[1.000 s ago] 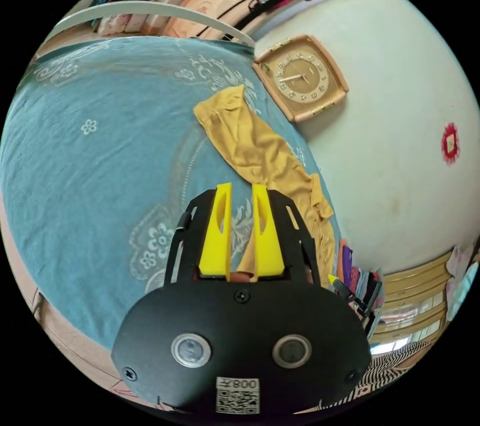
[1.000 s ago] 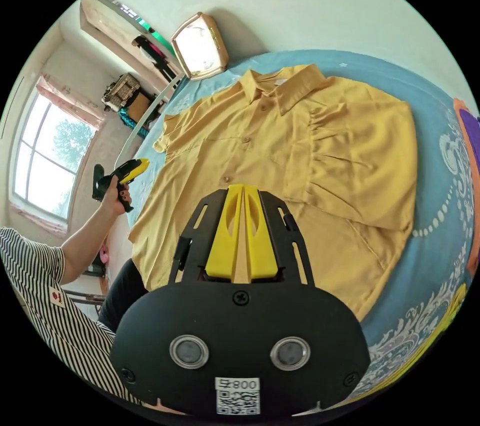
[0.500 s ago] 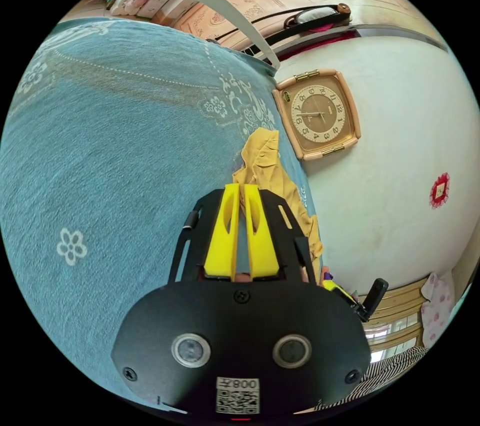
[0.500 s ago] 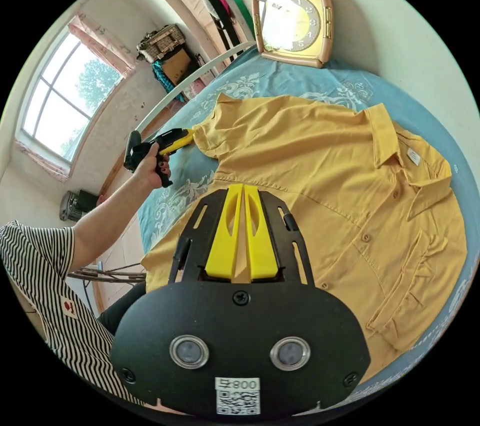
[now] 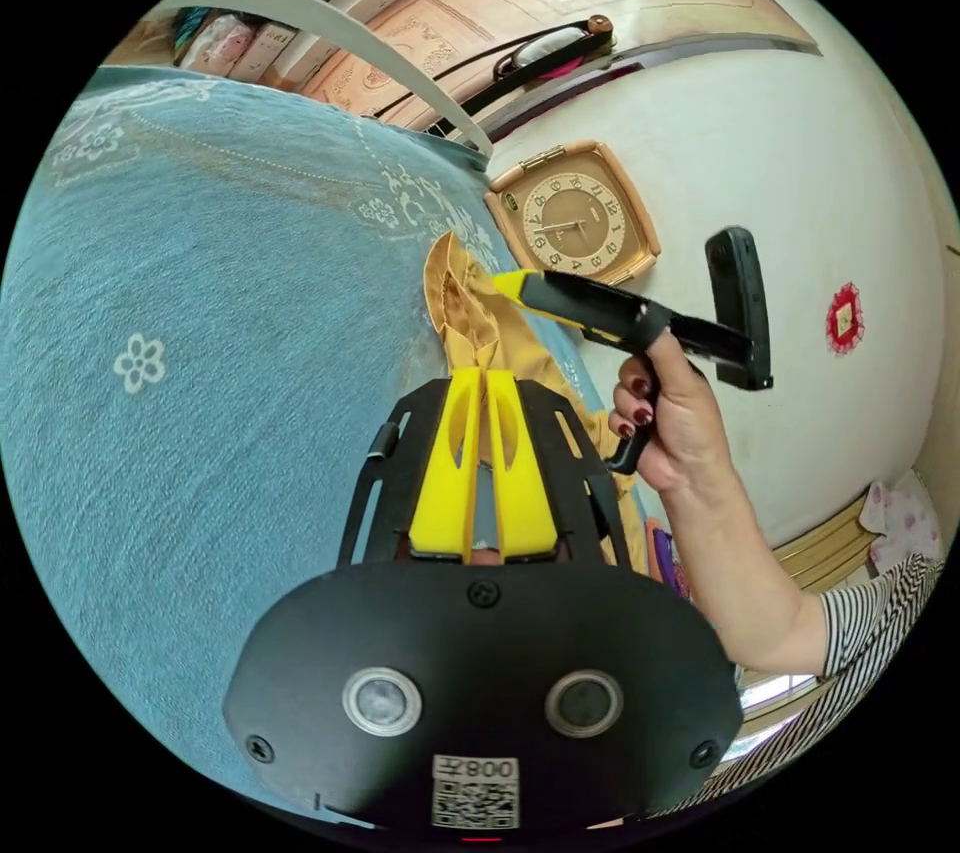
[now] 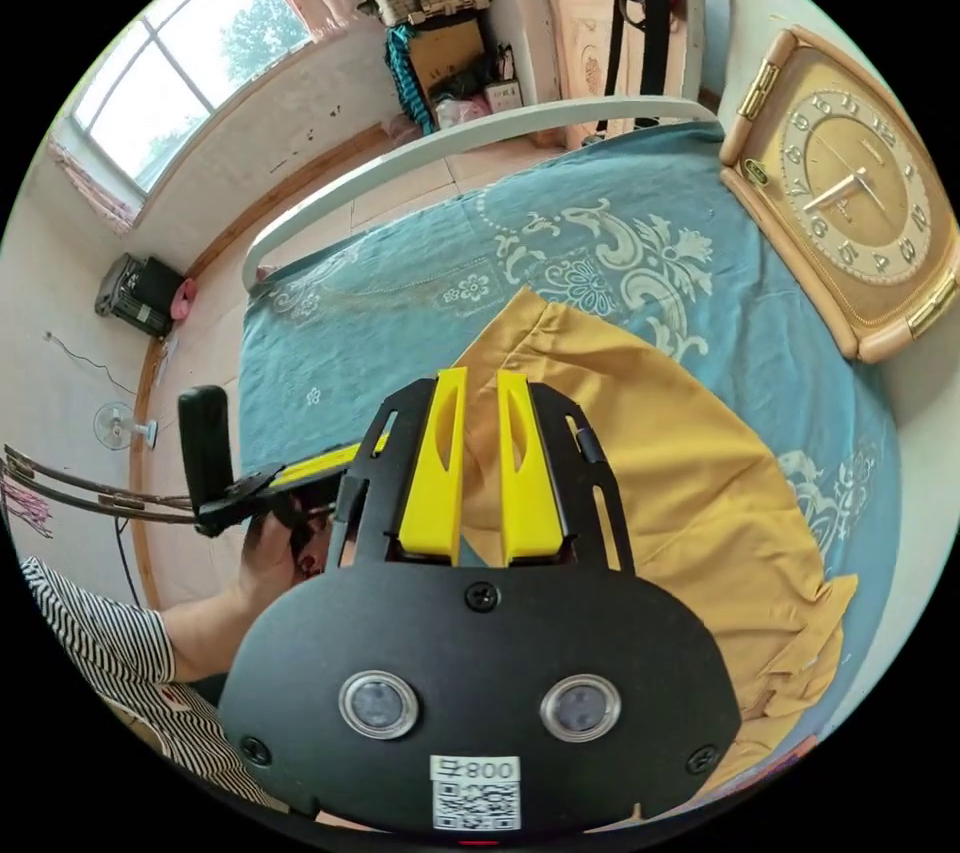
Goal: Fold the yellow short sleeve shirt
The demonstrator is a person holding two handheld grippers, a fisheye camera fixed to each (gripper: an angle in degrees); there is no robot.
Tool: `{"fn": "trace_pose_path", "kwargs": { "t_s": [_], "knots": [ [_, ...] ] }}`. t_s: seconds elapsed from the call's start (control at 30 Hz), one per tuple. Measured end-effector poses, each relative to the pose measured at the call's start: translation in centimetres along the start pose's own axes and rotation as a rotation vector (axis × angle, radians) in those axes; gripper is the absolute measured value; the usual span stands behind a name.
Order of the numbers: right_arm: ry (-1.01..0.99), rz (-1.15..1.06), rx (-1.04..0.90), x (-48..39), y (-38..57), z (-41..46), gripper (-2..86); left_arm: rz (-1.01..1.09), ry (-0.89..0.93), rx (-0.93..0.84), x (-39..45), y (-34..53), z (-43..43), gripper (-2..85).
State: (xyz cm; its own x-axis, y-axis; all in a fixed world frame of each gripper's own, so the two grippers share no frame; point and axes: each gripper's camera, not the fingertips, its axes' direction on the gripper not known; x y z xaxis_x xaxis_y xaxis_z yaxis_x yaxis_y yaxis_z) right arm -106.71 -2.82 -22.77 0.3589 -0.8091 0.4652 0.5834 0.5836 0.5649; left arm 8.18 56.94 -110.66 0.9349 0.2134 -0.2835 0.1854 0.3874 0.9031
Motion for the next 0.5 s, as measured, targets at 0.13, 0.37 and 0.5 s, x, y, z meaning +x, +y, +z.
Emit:
{"fn": "trace_pose_path", "kwargs": {
  "t_s": [0.13, 0.37, 0.5],
  "knots": [
    [0.129, -0.020, -0.085, -1.0, -3.6, 4.5, 7.3, 0.031, -0.021, -0.032, 0.1, 0.0, -0.4, 0.8],
    [0.130, 0.037, -0.107, -0.7, -5.9, 8.0, 9.2, 0.025, -0.001, -0.085, 0.0, 0.2, -0.3, 0.8],
    [0.120, 0.040, -0.107, -1.0, -6.5, 8.4, 10.7, 0.042, -0.007, -0.105, 0.5, 0.5, 0.1, 0.8]
  ]
}}
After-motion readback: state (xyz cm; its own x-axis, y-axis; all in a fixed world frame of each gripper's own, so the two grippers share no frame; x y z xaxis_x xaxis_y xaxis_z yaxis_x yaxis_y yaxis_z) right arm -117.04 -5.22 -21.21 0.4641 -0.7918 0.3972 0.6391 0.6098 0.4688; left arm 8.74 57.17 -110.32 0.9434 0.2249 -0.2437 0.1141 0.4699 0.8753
